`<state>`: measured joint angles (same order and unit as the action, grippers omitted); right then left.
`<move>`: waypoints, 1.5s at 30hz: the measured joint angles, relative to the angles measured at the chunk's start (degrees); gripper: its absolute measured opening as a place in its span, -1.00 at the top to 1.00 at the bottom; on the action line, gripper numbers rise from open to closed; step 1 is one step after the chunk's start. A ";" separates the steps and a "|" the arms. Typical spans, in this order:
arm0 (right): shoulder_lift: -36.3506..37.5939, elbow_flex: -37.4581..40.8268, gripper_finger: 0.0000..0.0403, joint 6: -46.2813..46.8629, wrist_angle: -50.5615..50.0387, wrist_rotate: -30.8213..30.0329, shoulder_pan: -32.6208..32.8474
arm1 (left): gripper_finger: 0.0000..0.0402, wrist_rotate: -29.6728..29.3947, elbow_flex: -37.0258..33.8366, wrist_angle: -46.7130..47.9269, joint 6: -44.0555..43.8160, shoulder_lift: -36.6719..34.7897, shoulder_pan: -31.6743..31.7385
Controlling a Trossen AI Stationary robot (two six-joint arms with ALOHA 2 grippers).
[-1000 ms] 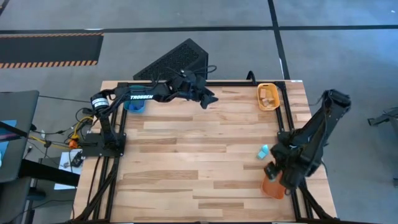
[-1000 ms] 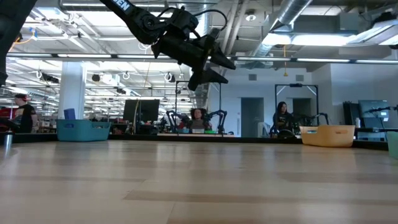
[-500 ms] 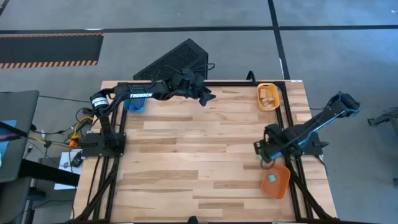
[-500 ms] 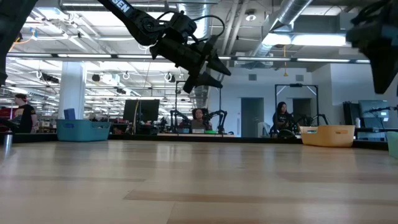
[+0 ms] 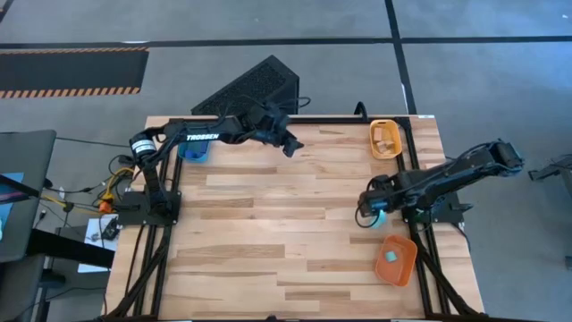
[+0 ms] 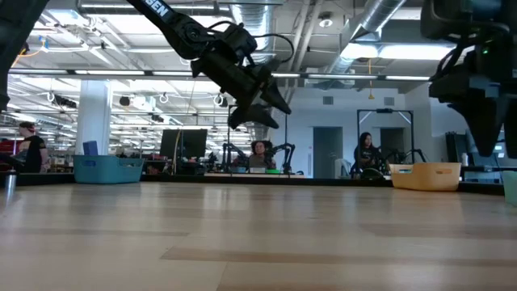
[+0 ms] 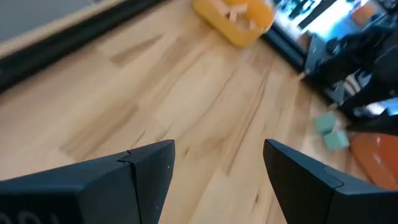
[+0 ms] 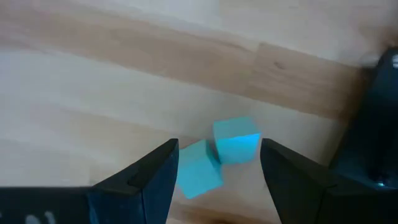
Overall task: Sort & place blocks by color
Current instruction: Put the top light blue block into the orange bin
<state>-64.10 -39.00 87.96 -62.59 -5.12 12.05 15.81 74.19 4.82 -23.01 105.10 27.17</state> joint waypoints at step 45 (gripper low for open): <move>-14.68 -0.05 0.39 -9.23 7.98 4.33 -1.16 | -0.15 -4.57 0.00 15.91 3.70 0.00 -9.89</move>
<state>-78.77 -39.05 78.74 -54.61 -0.79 10.90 11.25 74.19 20.73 -19.31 105.10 17.28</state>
